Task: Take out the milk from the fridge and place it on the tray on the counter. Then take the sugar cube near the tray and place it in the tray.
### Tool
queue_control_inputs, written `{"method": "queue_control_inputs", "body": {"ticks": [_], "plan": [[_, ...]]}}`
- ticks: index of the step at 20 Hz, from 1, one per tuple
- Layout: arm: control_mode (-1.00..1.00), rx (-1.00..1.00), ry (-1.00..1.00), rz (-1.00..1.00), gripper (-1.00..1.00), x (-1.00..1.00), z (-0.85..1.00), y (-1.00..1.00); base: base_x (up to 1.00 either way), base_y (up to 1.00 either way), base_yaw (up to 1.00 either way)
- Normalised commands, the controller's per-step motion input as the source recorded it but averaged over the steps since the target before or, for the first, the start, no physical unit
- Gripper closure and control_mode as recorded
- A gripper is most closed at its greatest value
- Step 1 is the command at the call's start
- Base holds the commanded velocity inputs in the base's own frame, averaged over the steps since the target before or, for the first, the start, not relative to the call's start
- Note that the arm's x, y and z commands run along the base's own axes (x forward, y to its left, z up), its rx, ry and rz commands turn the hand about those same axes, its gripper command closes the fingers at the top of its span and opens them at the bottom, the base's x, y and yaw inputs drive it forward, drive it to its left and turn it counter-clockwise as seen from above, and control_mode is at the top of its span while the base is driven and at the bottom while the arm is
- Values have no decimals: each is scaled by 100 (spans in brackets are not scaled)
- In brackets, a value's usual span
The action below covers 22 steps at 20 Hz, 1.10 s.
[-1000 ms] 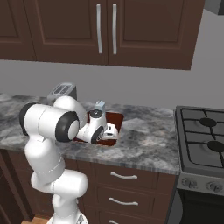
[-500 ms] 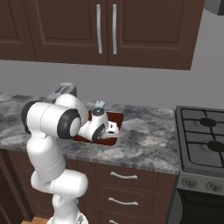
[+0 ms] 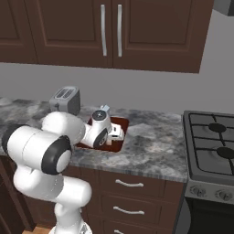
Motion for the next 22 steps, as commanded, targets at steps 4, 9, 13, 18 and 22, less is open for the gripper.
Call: {"method": "queue_control_inputs", "body": {"ticks": [4, 9, 13, 18, 22], "plan": [[-100, 0, -8, 0, -100, -70, 89, 0, 0, 0, 0], [-100, 0, -4, 0, -100, -66, 90, 0, 0, 0, 0], [-100, 0, -2, 0, -100, -63, 87, 0, 0, 0, 0], [-100, 0, -2, 0, -100, -61, 86, 0, 0, 0, 0], [-100, 0, -7, 0, -100, -78, 86, 2, 0, 0, 0]]}}
